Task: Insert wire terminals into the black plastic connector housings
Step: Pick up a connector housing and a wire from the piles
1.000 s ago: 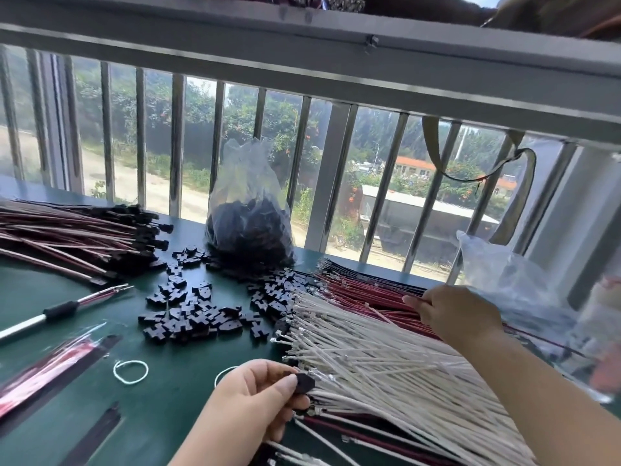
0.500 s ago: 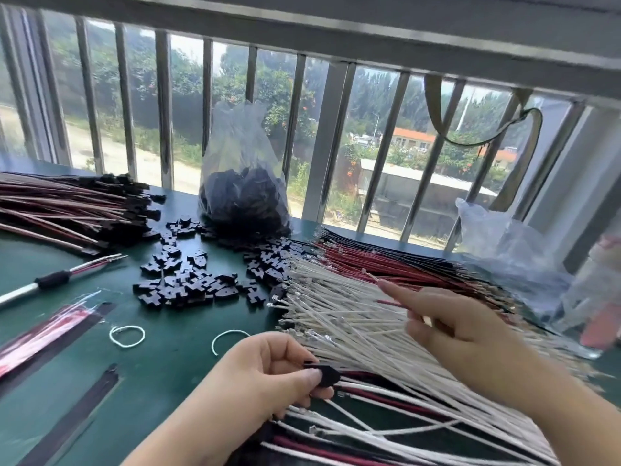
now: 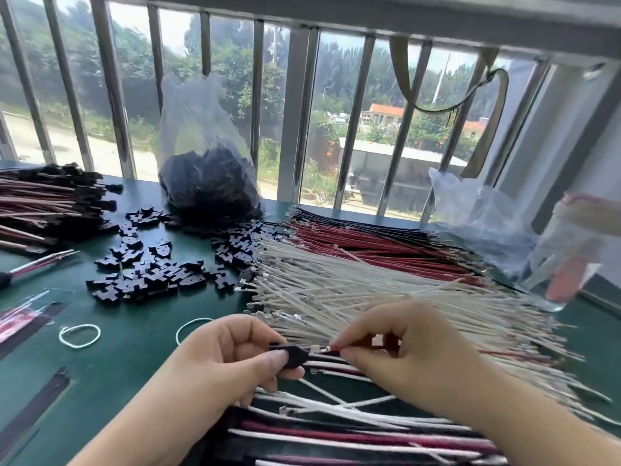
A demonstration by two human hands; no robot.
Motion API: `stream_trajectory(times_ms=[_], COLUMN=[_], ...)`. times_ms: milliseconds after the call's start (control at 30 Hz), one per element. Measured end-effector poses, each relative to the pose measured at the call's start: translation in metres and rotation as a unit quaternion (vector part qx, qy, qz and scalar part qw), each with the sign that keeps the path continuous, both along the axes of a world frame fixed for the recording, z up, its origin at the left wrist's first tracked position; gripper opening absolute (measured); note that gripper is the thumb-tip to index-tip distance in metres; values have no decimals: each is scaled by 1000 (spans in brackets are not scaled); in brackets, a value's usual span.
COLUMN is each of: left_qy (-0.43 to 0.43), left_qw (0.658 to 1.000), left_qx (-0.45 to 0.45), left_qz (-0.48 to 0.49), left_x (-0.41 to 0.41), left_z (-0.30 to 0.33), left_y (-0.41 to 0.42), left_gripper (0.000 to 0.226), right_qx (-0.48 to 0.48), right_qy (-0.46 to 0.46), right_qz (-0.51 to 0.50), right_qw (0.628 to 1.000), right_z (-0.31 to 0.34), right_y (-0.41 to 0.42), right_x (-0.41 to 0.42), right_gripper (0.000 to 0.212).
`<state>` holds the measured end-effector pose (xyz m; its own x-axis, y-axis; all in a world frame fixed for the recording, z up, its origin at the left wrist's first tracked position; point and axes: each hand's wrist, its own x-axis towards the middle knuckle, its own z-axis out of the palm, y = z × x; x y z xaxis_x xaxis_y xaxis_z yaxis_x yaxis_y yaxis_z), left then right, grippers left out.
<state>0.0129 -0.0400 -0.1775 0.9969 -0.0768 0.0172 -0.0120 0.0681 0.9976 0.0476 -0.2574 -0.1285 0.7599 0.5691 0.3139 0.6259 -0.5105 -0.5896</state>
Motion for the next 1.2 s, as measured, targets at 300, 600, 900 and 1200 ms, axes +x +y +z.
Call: stream_trajectory(times_ms=[300,600,900,1200], left_qy=[27,37,33,34], left_qw=[998,996,996,999], left_qx=[-44,-75,-80,-30], left_qz=[-29,-30,-27,-23], left_x=[-3,-5,-6,-5], left_z=[4,6,6,3], left_y=[-2,-4,-3,-6], left_gripper=[16,8,6,12], right_qx=[13,8,32,-38], right_qy=[-17,-34,-24,-145], right_qz=[5,12,20,17], right_qw=[1000,999,999,989], right_z=[0,-2,-4,-14], right_y=[2,3,1,6], right_x=[-4,-7,-7,-10], right_gripper=[19,23,31,15])
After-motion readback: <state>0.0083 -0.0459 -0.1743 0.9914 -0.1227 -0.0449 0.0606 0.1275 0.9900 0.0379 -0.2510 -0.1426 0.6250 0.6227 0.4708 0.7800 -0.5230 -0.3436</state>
